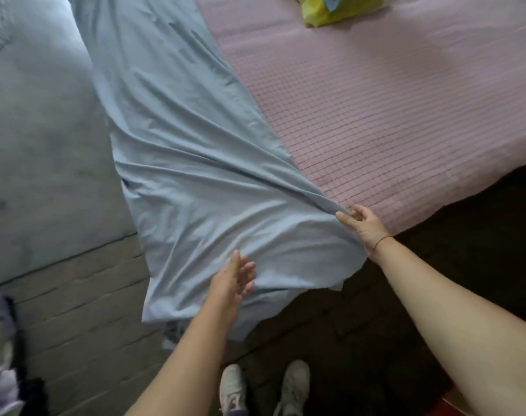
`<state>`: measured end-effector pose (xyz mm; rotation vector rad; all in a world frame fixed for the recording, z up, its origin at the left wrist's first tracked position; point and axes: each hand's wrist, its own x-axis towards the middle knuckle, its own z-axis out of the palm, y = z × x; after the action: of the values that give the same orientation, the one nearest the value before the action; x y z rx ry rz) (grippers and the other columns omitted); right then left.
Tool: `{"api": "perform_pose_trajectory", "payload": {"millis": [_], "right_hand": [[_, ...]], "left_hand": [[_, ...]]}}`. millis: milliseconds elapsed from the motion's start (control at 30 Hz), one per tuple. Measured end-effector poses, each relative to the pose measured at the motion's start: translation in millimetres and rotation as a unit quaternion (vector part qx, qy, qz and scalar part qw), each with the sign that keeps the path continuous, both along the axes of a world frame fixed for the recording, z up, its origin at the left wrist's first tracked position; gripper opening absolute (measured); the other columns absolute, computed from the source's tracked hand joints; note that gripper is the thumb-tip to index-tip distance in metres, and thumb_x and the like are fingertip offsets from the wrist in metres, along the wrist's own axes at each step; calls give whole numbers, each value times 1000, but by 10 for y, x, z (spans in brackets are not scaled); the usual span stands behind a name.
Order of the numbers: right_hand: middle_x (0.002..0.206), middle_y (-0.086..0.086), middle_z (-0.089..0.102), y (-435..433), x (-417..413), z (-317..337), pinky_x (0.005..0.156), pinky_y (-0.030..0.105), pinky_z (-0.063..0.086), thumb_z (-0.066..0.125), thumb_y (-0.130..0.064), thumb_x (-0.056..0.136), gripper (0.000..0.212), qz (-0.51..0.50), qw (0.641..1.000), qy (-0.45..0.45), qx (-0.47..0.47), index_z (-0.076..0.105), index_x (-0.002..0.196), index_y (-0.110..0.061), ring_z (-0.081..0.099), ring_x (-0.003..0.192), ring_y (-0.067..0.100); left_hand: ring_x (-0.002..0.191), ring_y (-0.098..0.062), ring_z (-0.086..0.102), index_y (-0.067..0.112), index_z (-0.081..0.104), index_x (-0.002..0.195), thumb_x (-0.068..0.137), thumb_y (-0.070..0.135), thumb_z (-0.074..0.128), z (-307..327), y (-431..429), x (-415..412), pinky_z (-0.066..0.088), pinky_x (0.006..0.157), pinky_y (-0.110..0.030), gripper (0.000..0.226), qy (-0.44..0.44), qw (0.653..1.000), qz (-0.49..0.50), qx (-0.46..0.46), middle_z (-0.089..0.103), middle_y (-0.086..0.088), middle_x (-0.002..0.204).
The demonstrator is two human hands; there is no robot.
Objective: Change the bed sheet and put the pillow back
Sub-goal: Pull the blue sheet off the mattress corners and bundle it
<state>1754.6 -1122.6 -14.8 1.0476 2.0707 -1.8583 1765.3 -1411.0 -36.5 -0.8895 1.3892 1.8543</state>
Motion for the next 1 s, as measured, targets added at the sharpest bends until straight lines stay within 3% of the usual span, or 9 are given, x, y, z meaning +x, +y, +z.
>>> {"api": "perform_pose_trajectory", "payload": {"millis": [200, 433, 500, 600, 767, 900, 1000], "right_hand": [[154, 5, 28, 73, -89, -388, 106, 50, 34, 75, -40, 80, 90, 75, 993, -38, 83, 22, 151, -24, 33, 137, 31], [133, 6, 53, 160, 349, -639, 98, 45, 46, 79, -45, 72, 72, 156, 976, -107, 107, 49, 131, -18, 51, 118, 25], [124, 7, 60, 120, 586, -655, 96, 43, 49, 84, -44, 65, 73, 185, 970, -141, 74, 55, 126, -17, 57, 109, 23], [118, 3, 63, -5, 876, -643, 93, 39, 50, 90, -52, 38, 102, 196, 968, -155, 18, 53, 126, -17, 60, 107, 21], [116, 7, 68, -321, 1211, -489, 82, 31, 55, 82, -15, 70, 67, 200, 957, -103, -181, 53, 130, -10, 66, 105, 24], [119, 18, 65, -474, 1428, -232, 87, 38, 56, 66, -7, 84, 43, 156, 928, -71, -332, 57, 125, -5, 66, 102, 29], [121, 22, 63, -444, 1528, -46, 88, 42, 56, 58, -9, 87, 40, 124, 905, -62, -403, 57, 127, -4, 66, 101, 31]], "left_hand": [[86, -16, 62, 16, 57, 103, 100, 42, 41, -275, -48, 453, 46, 77, -26, 32, -24, 998, 55, 18, 66, -3, 96], [90, -12, 62, 19, 60, 104, 99, 46, 41, -405, 134, 836, 46, 78, -26, 33, -30, 998, 43, 27, 68, 2, 96], [90, -13, 63, 19, 61, 103, 99, 45, 42, -413, 214, 957, 47, 76, -26, 32, -47, 997, 48, 28, 68, 2, 97], [90, -13, 63, 17, 60, 109, 98, 45, 44, -389, 339, 1158, 46, 74, -27, 34, -55, 996, 64, 35, 68, 1, 99], [102, -17, 61, 14, 55, 125, 96, 51, 45, -313, 588, 1490, 44, 87, -31, 48, -100, 991, 71, 50, 64, -3, 117], [104, -20, 63, 17, 64, 111, 80, 69, 53, -114, 802, 1666, 47, 95, -39, 62, -154, 979, 43, 128, 68, -1, 111], [120, -33, 55, 10, 55, 129, 61, 81, 63, -46, 902, 1693, 35, 109, -54, 98, -198, 954, 28, 225, 61, -15, 129]]}}
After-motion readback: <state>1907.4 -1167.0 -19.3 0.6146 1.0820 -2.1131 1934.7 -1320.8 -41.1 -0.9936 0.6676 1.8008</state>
